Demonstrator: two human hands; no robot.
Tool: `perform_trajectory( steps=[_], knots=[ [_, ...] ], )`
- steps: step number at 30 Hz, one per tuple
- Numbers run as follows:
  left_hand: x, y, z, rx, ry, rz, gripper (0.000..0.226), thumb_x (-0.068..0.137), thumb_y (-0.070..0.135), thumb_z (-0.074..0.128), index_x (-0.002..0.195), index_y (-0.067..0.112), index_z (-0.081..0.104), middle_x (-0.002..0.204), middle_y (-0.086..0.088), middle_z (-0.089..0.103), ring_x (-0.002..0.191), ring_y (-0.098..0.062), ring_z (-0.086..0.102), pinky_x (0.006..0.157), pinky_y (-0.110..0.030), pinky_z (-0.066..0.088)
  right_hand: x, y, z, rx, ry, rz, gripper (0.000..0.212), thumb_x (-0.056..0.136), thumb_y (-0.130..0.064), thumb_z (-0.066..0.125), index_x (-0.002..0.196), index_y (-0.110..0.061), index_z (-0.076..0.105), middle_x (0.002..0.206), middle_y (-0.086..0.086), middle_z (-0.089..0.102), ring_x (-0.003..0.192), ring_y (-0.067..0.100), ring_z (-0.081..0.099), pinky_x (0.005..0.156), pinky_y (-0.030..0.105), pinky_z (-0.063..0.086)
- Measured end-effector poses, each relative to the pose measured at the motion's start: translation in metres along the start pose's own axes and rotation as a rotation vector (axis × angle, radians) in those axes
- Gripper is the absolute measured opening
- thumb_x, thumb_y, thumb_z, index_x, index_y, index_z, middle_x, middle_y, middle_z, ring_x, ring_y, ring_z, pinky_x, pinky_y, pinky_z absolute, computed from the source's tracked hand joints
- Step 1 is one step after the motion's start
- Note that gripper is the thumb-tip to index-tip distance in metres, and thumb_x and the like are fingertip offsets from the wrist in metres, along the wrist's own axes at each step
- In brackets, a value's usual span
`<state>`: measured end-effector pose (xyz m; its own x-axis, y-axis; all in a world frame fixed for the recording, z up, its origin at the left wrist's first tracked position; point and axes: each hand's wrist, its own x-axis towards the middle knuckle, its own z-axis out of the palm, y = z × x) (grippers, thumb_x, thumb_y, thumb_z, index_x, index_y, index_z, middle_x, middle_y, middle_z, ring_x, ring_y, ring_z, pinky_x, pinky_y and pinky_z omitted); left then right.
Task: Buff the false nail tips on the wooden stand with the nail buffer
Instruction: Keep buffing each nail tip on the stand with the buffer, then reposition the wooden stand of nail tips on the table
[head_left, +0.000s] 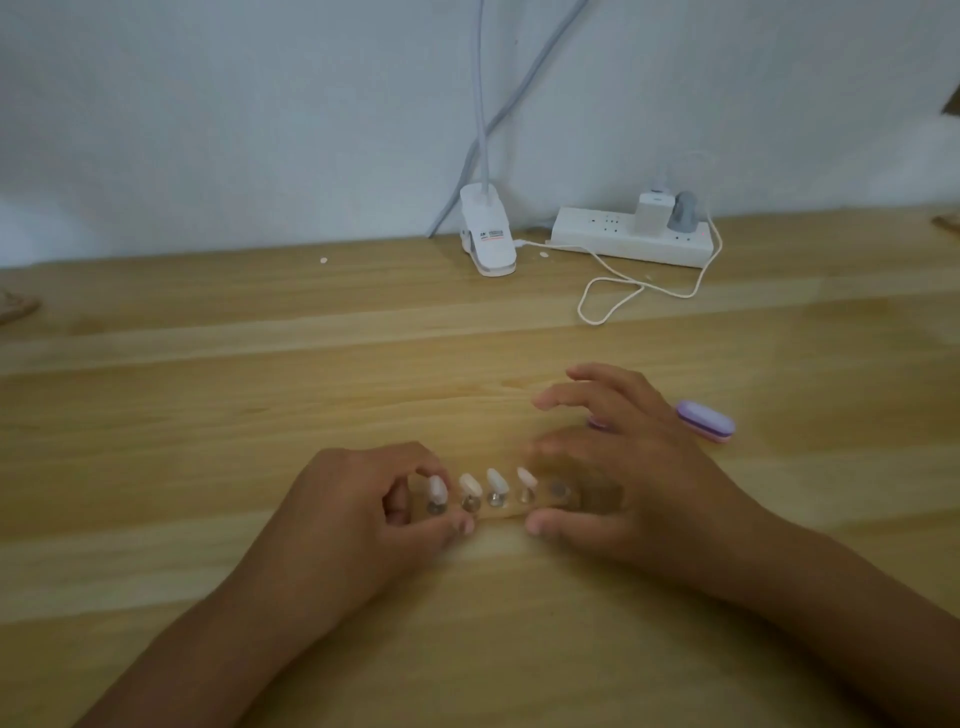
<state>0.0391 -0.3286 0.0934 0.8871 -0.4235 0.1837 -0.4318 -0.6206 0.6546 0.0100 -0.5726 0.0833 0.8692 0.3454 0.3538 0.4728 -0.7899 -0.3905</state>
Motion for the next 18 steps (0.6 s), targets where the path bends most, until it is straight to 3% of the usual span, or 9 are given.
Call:
perform_trajectory(
  steps=[3,6,10,12,15,18],
  knots=[
    [-0.001,0.000,0.002,-0.032,0.034,0.013,0.025,0.061,0.039,0.086,0.078,0.035,0.068,0.045,0.008,0.046,0.041,-0.002,0.039,0.046,-0.014,0.030,-0.001,-0.002,-0.005,-0.035,-0.029,0.041,0.023,0.072,-0.034,0.089,0.087,-0.021,0.078,0.124,-0.001,0.062,0.137,0.028,0.043,0.102,0.044,0.045],
    [0.006,0.003,0.005,-0.118,0.128,0.030,0.042,0.052,0.059,0.074,0.089,0.041,0.065,0.042,0.011,0.042,0.039,0.002,0.031,0.044,-0.010,0.030,0.003,0.003,-0.019,0.020,-0.040,0.088,0.019,0.079,-0.036,0.083,0.092,-0.022,0.079,0.130,-0.006,0.056,0.145,0.017,0.029,0.110,0.035,0.033],
    [0.032,0.024,0.005,-0.092,0.055,0.079,0.059,0.049,0.056,0.069,0.106,0.056,0.054,0.041,0.020,0.041,0.032,0.006,0.023,0.040,-0.002,0.025,0.001,0.042,-0.073,-0.082,0.200,0.223,0.017,0.073,-0.026,0.088,0.085,-0.018,0.080,0.119,-0.003,0.062,0.137,0.022,0.039,0.110,0.034,0.032],
    [0.053,0.039,0.012,-0.077,0.042,0.107,0.063,0.049,0.055,0.068,0.109,0.060,0.048,0.042,0.021,0.042,0.030,0.007,0.024,0.039,0.000,0.024,-0.011,0.077,-0.107,-0.135,0.324,0.377,0.015,0.073,-0.024,0.088,0.084,-0.018,0.080,0.111,-0.005,0.063,0.130,0.022,0.044,0.109,0.034,0.032],
    [0.090,0.069,0.041,-0.123,0.014,0.160,0.051,0.048,0.060,0.062,0.099,0.057,0.054,0.045,0.014,0.044,0.031,0.004,0.028,0.043,-0.002,0.030,-0.040,0.139,-0.151,-0.230,0.388,0.682,0.013,0.076,-0.026,0.085,0.085,-0.018,0.080,0.112,-0.001,0.063,0.124,0.023,0.047,0.104,0.029,0.030],
    [0.132,0.104,0.092,-0.228,-0.071,0.234,0.037,0.061,0.045,0.073,0.094,0.050,0.058,0.046,0.013,0.045,0.037,0.000,0.037,0.048,-0.010,0.034,-0.075,0.199,-0.175,-0.233,0.415,0.994,0.015,0.081,-0.030,0.082,0.086,-0.016,0.079,0.114,0.006,0.065,0.117,0.027,0.052,0.100,0.034,0.035]
  ],
)
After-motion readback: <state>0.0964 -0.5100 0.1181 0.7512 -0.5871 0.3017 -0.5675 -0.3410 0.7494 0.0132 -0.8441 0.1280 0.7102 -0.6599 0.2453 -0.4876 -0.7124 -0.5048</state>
